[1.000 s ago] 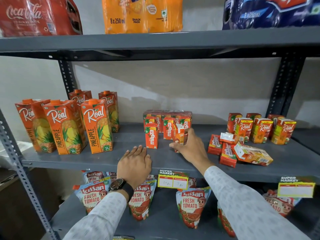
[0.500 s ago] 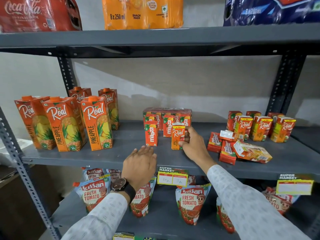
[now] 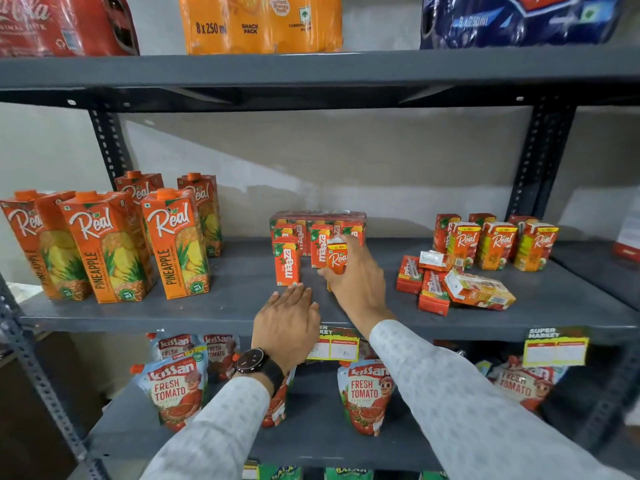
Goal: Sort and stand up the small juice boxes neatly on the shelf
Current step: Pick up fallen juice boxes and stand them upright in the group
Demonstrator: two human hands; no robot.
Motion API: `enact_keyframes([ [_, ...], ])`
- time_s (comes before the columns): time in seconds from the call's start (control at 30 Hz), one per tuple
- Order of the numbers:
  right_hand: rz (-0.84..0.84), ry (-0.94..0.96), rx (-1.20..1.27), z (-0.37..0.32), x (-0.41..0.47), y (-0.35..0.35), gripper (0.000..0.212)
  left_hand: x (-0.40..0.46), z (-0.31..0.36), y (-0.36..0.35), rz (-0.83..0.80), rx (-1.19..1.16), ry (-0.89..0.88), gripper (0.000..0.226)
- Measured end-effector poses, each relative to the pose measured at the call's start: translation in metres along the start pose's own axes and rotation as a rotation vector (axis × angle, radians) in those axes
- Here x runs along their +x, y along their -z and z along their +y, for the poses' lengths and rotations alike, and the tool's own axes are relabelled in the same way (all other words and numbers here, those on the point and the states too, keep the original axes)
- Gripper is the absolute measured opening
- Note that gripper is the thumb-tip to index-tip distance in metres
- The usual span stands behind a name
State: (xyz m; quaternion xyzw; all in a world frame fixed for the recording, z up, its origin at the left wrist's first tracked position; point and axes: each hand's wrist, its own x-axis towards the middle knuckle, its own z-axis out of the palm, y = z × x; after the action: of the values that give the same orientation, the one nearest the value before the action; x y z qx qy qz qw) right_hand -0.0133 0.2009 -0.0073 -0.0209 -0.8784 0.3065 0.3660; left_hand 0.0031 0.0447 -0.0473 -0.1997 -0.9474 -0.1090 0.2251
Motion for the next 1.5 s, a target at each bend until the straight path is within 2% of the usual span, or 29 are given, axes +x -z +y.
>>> enact_keyframes([
  [0.13,0.009,0.046,0.019,-0.003,0.000,0.020,0.073,-0.003,0.004,0.002,0.007,-0.011,-0.002,0.064],
  [0.3,0.247,0.081,0.082,0.006,0.024,0.093,0.063,-0.006,0.000,0.001,0.036,-0.017,-0.012,0.064],
  [0.4,0.393,0.004,-0.029,0.043,0.043,0.149,0.058,-0.006,0.000,-0.001,0.047,-0.008,-0.022,0.064],
  [0.6,0.376,-0.211,-0.199,0.123,0.036,0.217,0.060,-0.004,0.003,-0.005,0.081,0.001,-0.002,0.062],
  [0.77,0.275,-0.356,-0.217,0.166,0.020,0.216,0.068,-0.004,0.005,-0.003,0.080,0.009,0.006,0.063],
  [1.13,0.265,-0.402,-0.184,0.193,0.014,0.206,0.080,-0.005,0.005,-0.003,0.075,0.016,0.009,0.065],
  [1.33,0.365,-0.585,-0.144,0.200,0.012,0.218,0.057,-0.004,0.005,-0.003,0.071,0.009,0.009,0.066],
  [1.5,0.403,-0.658,-0.198,0.203,0.010,0.232,0.054,-0.004,0.005,-0.005,0.066,0.010,0.016,0.067],
])
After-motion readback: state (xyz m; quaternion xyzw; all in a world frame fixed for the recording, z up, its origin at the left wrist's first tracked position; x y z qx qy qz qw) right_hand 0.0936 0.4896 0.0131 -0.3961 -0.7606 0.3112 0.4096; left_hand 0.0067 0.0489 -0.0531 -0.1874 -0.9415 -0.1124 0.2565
